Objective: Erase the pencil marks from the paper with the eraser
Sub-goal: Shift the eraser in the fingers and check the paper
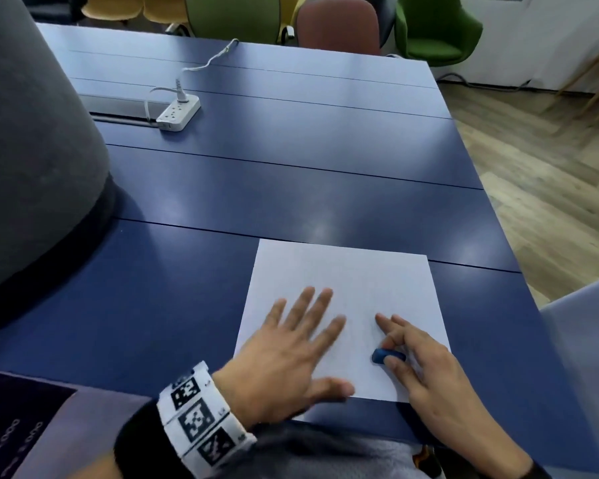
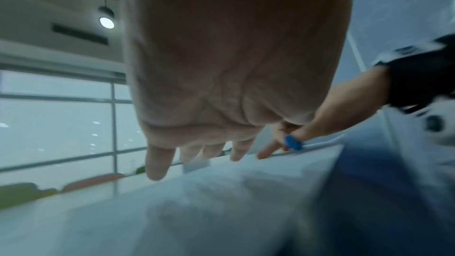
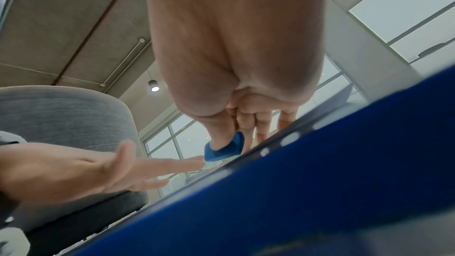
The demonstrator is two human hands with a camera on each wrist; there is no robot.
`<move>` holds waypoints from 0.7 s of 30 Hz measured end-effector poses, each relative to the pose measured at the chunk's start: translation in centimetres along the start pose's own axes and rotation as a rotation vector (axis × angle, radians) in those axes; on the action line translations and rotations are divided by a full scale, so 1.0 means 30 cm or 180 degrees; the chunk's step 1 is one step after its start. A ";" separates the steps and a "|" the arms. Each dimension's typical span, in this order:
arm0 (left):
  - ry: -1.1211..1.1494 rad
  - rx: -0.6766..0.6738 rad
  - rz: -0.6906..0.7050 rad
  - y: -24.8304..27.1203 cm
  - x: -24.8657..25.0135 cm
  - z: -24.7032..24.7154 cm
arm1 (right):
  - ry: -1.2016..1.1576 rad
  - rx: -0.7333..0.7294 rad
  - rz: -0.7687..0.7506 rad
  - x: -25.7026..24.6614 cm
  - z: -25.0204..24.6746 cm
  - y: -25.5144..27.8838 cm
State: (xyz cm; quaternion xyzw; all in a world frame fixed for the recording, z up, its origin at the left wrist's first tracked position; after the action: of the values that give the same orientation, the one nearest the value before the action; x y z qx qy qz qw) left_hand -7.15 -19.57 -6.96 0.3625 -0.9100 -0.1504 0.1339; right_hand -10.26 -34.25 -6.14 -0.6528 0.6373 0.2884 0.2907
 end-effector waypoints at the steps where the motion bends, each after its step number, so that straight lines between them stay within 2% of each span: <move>1: 0.0115 0.0058 0.0146 -0.010 0.061 0.029 | 0.0009 -0.0008 -0.0026 -0.001 0.002 -0.002; 3: 0.0055 0.0192 0.0310 -0.033 0.137 0.077 | 0.0005 -0.0013 -0.0050 0.003 0.000 -0.003; 4: 0.0104 0.0113 0.0269 -0.035 0.146 0.106 | -0.0005 -0.0029 -0.0041 0.005 0.000 -0.002; 8: 0.0105 0.0382 0.0157 -0.034 0.103 0.139 | -0.0119 -0.0085 -0.0013 0.003 0.001 0.001; 13: 0.0187 0.0608 -0.0841 0.068 -0.175 0.118 | -0.0283 -0.0103 0.0075 0.008 0.007 0.007; 15: 0.0260 0.0761 -0.1059 0.093 -0.226 0.107 | -0.0304 -0.0096 0.0103 0.012 0.012 0.011; 17: 0.0253 0.0816 -0.0843 0.079 -0.151 0.098 | -0.0348 -0.0089 0.0136 0.017 0.014 0.013; 20: 0.0077 0.0904 0.0103 0.019 0.083 0.128 | -0.0548 -0.0116 0.0203 0.022 0.008 0.011; 21: 0.0017 0.0865 0.0230 0.010 0.130 0.129 | -0.0625 -0.0141 0.0231 0.023 0.007 0.011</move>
State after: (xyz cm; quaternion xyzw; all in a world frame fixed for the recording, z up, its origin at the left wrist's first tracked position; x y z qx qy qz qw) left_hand -11.44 -21.40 -9.87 0.3446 -0.9341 -0.0200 0.0914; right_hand -10.56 -34.57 -6.79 -0.6041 0.6225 0.3753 0.3266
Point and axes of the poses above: each hand's wrist, its own y-axis away from the middle knuckle, its own z-axis out of the palm, x = y × z, the point moved 10 cm from there along -y, towards the middle knuckle
